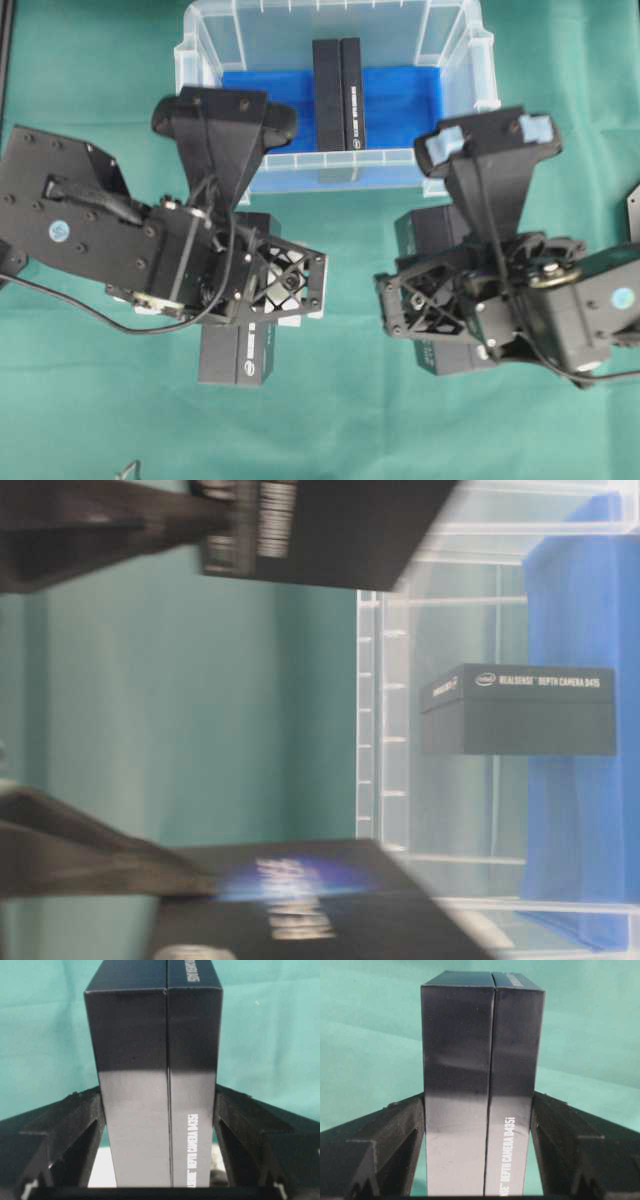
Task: Take the box out of the case with both arms.
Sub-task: 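Carry both boxes forward over the table in front of the case, then lower both boxes upright onto the table and open both grippers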
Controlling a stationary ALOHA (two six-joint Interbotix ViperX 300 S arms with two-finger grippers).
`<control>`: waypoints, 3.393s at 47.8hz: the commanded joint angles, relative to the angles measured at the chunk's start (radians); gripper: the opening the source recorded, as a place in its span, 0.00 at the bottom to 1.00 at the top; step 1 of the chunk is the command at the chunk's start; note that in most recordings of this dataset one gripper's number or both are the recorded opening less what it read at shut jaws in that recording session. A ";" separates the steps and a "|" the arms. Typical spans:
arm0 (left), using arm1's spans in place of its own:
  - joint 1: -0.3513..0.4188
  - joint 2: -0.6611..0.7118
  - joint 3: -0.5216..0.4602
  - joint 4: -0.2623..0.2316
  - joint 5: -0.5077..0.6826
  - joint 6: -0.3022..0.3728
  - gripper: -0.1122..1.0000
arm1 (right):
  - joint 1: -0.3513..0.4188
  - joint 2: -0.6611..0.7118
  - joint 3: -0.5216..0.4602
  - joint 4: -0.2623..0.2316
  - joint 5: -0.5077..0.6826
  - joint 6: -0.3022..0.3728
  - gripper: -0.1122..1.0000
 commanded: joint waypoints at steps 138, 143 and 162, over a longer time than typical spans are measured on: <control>0.008 -0.074 0.084 -0.021 -0.222 -0.002 0.88 | -0.035 -0.098 0.100 0.017 -0.089 -0.043 0.96; 0.011 -0.086 0.038 -0.015 -0.166 0.000 0.88 | -0.037 -0.114 0.072 0.009 -0.046 -0.057 0.96; 0.011 -0.104 0.000 -0.015 -0.100 0.015 0.88 | -0.040 -0.120 0.014 -0.015 0.023 -0.086 0.96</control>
